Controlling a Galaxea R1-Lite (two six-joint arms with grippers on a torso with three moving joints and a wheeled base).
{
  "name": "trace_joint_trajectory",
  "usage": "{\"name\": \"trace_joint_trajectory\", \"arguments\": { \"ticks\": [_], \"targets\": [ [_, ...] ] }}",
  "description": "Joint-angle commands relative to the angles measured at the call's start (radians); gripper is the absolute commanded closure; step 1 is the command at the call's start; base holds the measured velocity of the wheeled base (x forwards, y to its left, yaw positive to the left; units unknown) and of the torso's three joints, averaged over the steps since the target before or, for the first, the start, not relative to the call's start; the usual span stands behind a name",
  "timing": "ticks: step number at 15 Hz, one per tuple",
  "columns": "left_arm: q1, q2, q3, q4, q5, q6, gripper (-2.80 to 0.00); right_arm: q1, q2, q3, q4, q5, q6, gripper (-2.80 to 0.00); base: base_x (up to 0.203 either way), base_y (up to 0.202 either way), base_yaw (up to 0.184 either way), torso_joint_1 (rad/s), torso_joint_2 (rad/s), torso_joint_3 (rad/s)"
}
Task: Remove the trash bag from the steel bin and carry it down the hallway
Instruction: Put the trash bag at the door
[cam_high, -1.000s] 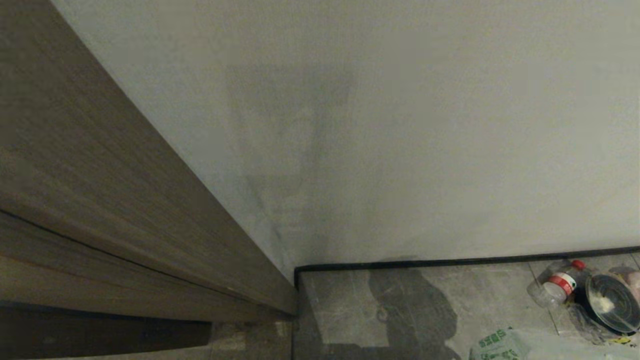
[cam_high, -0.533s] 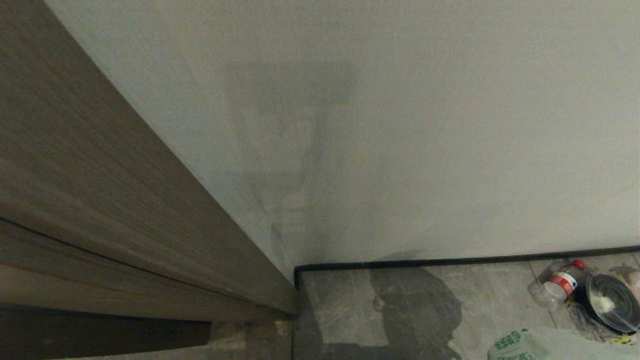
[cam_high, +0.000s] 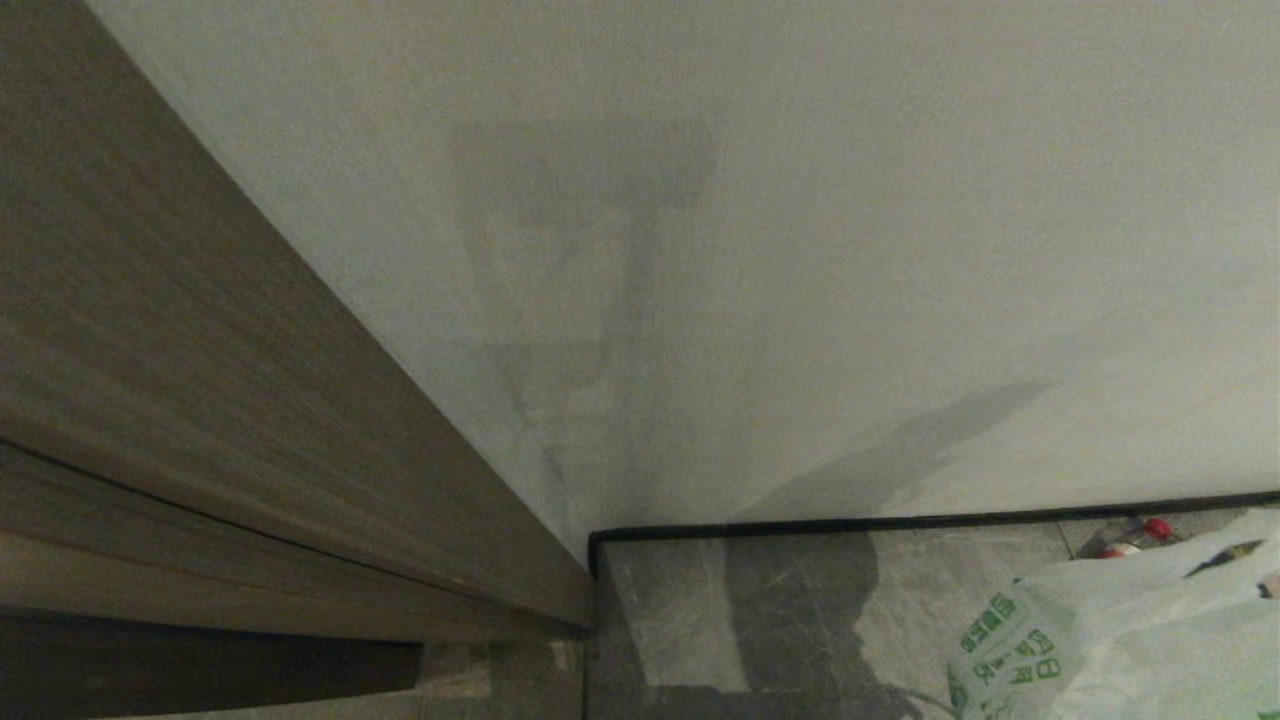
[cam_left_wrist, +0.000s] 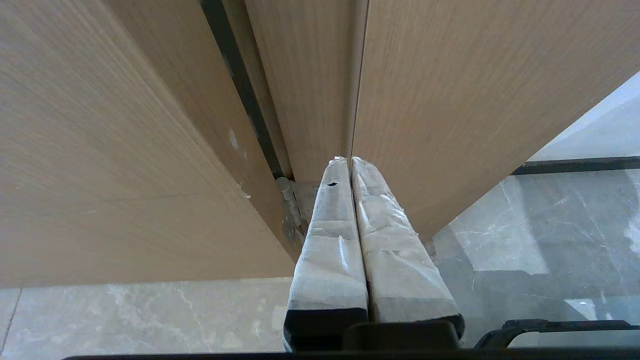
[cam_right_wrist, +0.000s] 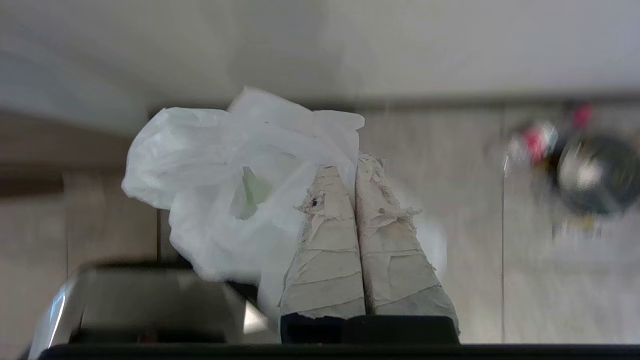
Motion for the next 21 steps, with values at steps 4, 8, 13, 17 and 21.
{"name": "trace_joint_trajectory", "arguments": {
  "ticks": [4,8,13,17,21],
  "targets": [
    [0.0,0.0,0.0,0.0,0.0,0.0,0.0,0.009,0.424,-0.045,-0.039,-0.043,-0.032,0.0,0.0,0.0,0.0,0.0,0.0,0.0],
    [0.0,0.0,0.0,0.0,0.0,0.0,0.0,0.045,0.551,0.022,-0.109,-0.046,-0.059,0.0,0.0,0.0,0.0,0.0,0.0,0.0],
    [0.0,0.0,0.0,0.0,0.0,0.0,0.0,0.099,0.629,0.022,-0.185,-0.059,-0.05,-2.8,0.0,0.0,0.0,0.0,0.0,0.0],
    [0.0,0.0,0.0,0.0,0.0,0.0,0.0,0.104,0.546,0.02,-0.19,-0.091,-0.047,-2.8,0.0,0.0,0.0,0.0,0.0,0.0],
    [0.0,0.0,0.0,0.0,0.0,0.0,0.0,0.064,0.327,0.073,-0.162,-0.222,0.026,0.0,0.0,0.0,0.0,0.0,0.0,0.0]
  ]
}}
